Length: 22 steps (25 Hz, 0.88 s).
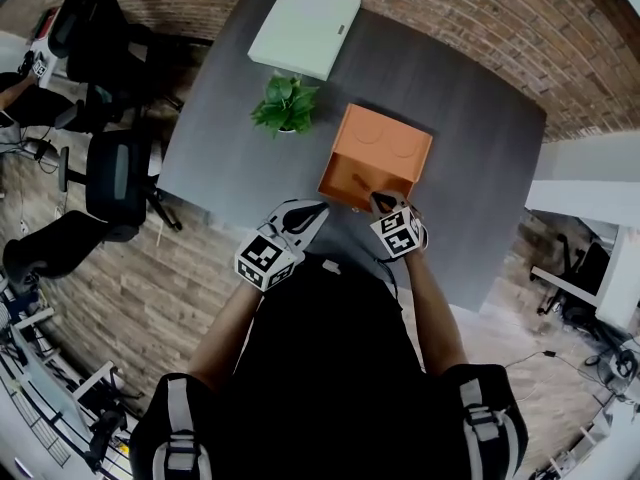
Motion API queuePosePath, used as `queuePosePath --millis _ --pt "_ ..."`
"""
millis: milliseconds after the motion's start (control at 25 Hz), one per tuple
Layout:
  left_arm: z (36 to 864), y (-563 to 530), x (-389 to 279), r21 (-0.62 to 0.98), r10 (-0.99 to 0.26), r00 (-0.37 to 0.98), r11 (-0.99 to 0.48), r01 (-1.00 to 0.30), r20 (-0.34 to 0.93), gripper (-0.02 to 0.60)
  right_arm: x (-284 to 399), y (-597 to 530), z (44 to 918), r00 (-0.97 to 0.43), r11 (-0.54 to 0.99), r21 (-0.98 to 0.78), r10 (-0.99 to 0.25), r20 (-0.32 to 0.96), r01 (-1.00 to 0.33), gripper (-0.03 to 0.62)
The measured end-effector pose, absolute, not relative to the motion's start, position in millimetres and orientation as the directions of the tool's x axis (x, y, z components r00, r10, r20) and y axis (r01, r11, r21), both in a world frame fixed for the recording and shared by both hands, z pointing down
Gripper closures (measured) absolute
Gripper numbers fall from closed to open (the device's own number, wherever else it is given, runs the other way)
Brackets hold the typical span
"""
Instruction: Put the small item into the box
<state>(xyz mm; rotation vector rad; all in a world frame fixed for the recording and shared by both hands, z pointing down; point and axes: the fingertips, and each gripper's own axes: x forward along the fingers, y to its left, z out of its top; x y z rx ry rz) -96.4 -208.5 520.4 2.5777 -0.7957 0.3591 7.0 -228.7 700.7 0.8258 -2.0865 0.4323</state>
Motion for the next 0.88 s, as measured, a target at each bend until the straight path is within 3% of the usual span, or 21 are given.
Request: queuePosePath --millis 400,880 --pt "514.7 -184.8 -75.6 0.288 -0.525 0.771 -0.724 -0.627 0.36 0.558 23.5 -206.0 658.4 -0.535 0.743 0.012 -0.493 0.687 -0.669 0.569" --pt "502.7 -160.4 -67.8 0.276 -0.612 0.719 -0.666 -0.693 0.33 0.558 30.4 -164.0 635.2 -0.652 0.81 -0.048 -0.434 0.622 -0.585 0.569"
